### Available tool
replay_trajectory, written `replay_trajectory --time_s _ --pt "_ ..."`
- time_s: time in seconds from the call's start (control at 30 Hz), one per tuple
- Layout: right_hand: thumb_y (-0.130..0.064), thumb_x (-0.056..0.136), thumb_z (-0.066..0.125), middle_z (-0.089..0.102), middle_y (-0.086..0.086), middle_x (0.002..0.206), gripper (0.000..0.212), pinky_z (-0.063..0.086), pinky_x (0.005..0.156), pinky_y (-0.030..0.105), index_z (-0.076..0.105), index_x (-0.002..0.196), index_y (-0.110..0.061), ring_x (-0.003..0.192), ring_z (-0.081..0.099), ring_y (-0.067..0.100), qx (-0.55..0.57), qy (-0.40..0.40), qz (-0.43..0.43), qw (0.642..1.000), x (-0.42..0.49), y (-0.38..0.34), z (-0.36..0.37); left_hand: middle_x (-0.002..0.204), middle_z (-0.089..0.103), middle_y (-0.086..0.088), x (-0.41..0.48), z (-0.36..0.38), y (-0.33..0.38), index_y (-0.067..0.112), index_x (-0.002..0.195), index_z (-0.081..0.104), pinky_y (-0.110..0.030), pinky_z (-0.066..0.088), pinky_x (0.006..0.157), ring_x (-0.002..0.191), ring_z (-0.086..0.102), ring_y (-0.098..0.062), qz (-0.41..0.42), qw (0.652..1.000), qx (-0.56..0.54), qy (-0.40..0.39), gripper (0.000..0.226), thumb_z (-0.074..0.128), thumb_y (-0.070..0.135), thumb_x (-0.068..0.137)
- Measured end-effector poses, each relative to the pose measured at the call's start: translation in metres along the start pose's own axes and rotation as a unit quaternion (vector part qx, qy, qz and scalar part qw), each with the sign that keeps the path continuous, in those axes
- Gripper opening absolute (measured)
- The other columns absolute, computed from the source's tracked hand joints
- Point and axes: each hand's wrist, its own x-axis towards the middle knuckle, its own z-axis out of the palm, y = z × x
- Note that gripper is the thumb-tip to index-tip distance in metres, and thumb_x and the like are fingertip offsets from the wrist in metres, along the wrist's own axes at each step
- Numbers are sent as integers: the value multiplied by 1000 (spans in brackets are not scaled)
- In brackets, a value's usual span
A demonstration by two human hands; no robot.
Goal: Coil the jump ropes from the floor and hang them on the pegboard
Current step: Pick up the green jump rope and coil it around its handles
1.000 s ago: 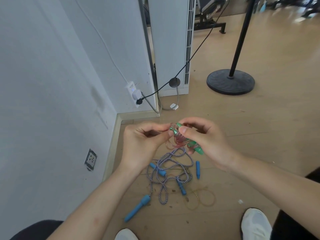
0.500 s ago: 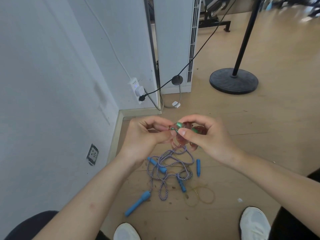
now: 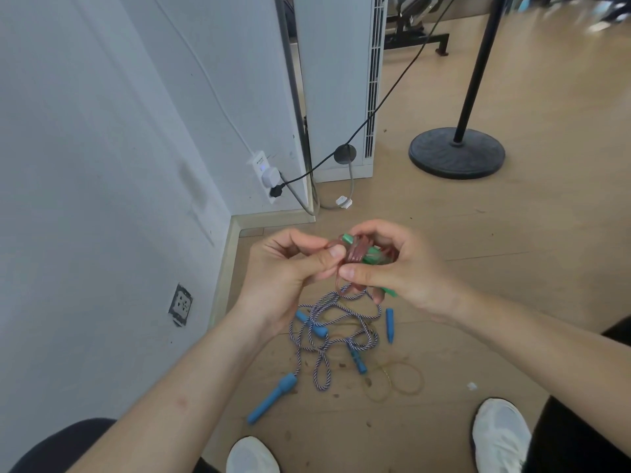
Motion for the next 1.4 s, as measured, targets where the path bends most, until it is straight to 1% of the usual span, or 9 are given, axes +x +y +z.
replay_trajectory --time_s 0.23,0.37,0.47,0.63,0.83,1.0,1.13,1.27,1.4 --pt "-2 76 83 73 18 87 35 49 46 31 69 106 -12 60 67 29 21 27 2 999 -1 0 2 69 72 -9 0 1 1 9 70 73 -20 58 60 63 70 -16 22 999 25 -8 9 75 18 70" --pt "-1 77 82 74 18 87 35 50 45 32 67 106 -12 60 70 30 -9 30 -18 999 -2 1 0 72 72 -10 1 0 -2 5 80 72 -21 59 64 66 71 -16 10 1000 16 -9 14 75 9 67" --pt "-1 77 82 73 17 88 35 50 45 31 67 106 -13 52 67 20 -23 31 -35 999 -3 1 -1 80 74 -11 1 -2 -4 5 95 74 -22 60 68 72 73 -17 12 1000 16 -21 26 74 3 69" --pt "-3 77 82 72 11 85 35 50 46 31 66 107 -12 49 64 19 -38 20 -37 998 -2 4 -1 80 77 -8 2 -5 -3 3 93 76 -25 60 70 74 73 -18 57 991 117 -10 16 71 -8 82" --pt "-8 87 74 72 9 92 32 50 47 32 62 116 -13 63 67 26 -34 -34 28 998 4 10 -4 84 77 -2 10 -14 -2 9 91 76 -34 58 82 81 69 -13 114 966 232 6 8 73 3 86" --pt "-15 94 66 68 9 102 27 46 44 29 59 119 -23 62 65 26 -26 -58 78 995 4 12 0 76 72 -2 13 -14 -7 -2 98 66 -30 60 79 77 69 -14 122 979 164 27 7 60 -3 94" --pt "-16 96 62 64 10 113 36 51 52 35 55 124 -39 68 68 25 -34 -74 80 993 2 17 2 72 71 2 15 -14 -9 1 98 65 -27 61 75 73 69 -11 112 979 169 19 8 58 -2 96" --pt "-12 99 59 59 -6 133 64 58 69 29 38 145 -51 104 70 15 -55 -140 14 989 0 19 2 72 69 4 18 -19 -9 9 95 67 -28 61 69 71 69 -13 104 971 216 14 11 61 0 95" --pt "-34 85 74 67 -13 118 47 56 85 33 58 127 -50 105 66 7 -209 -80 -65 972 4 22 -4 71 67 6 18 -20 -10 10 92 69 -30 61 65 68 71 -18 83 969 230 37 8 65 3 94"
